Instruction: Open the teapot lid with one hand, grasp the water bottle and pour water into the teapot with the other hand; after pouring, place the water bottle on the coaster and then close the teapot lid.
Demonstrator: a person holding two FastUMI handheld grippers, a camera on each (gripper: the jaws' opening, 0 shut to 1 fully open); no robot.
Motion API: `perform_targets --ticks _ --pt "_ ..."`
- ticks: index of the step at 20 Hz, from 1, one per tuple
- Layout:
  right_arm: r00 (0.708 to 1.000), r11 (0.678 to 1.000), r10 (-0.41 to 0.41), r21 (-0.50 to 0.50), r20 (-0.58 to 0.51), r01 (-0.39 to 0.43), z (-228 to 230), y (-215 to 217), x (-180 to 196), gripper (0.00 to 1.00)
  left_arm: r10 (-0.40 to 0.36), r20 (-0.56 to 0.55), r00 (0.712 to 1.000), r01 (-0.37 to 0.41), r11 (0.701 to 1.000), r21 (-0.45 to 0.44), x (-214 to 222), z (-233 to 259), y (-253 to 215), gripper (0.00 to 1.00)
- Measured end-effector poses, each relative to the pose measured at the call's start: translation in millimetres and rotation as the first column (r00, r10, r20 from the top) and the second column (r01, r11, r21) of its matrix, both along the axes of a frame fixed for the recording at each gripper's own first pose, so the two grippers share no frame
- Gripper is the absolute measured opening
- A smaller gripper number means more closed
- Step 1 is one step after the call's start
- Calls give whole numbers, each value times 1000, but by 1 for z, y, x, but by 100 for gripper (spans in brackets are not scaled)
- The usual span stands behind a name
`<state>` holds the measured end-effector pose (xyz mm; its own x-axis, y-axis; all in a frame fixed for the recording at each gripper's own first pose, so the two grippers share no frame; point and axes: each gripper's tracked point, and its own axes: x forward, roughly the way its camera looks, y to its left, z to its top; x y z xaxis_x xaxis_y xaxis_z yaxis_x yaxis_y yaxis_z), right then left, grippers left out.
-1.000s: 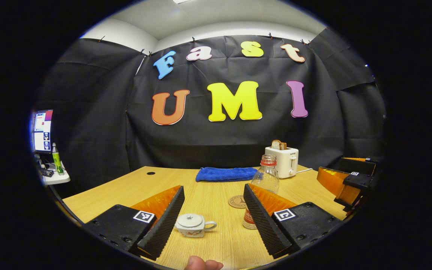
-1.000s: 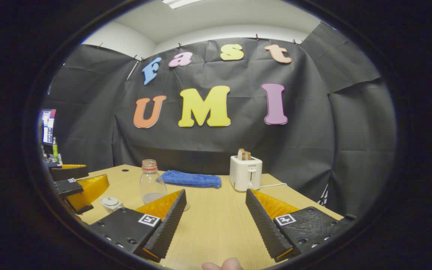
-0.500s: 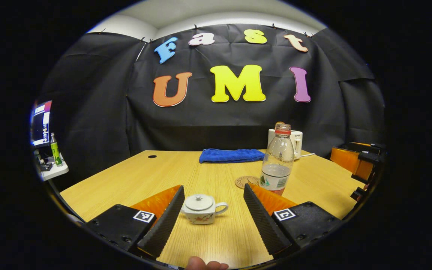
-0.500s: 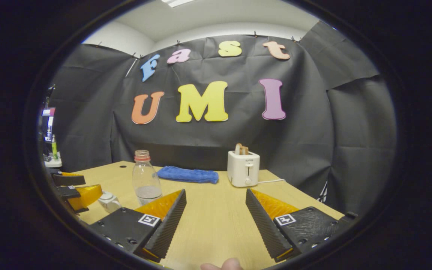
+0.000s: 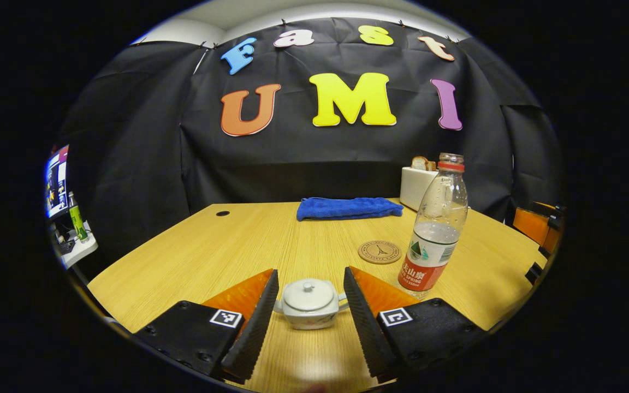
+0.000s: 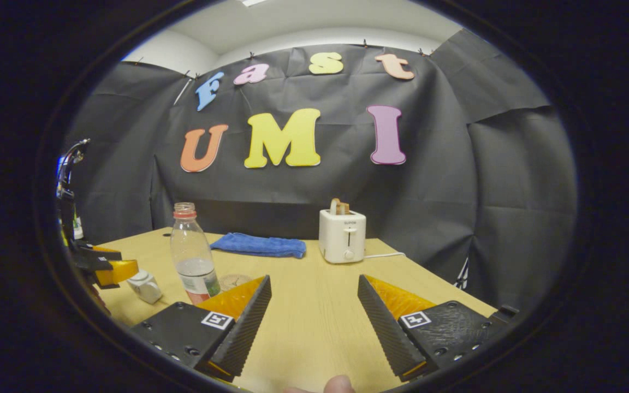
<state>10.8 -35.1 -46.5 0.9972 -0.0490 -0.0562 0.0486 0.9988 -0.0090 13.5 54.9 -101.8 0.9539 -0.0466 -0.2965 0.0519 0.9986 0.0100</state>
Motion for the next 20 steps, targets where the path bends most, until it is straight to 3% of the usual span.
perform_targets --ticks 2,3,7,9,11,15,20 --pt "1000 1000 -3 2 -6 3 -3 -1 2 95 -8 -16 1000 8 1000 8 2 -5 3 69" --pt "1000 1000 -4 4 -11 4 -5 -2 3 95 -12 -26 1000 12 1000 8 3 -7 3 70" --pt "1000 1000 -8 7 -24 8 -10 -5 8 95 -22 -74 997 24 1000 19 21 -14 2 51" --pt "1000 1000 -8 7 -26 8 -10 -6 9 95 -13 -69 998 15 1000 26 26 -11 5 50" --pt "1000 1000 -4 9 -29 4 -12 -4 10 95 -6 -68 998 8 1000 30 26 -10 5 29" --pt "999 1000 8 7 -35 -8 -15 -1 10 95 -23 -52 998 25 999 27 25 -9 2 10" --pt "994 994 107 11 -9 -107 -9 22 4 93 -30 -24 999 29 1000 -3 25 -3 5 3"
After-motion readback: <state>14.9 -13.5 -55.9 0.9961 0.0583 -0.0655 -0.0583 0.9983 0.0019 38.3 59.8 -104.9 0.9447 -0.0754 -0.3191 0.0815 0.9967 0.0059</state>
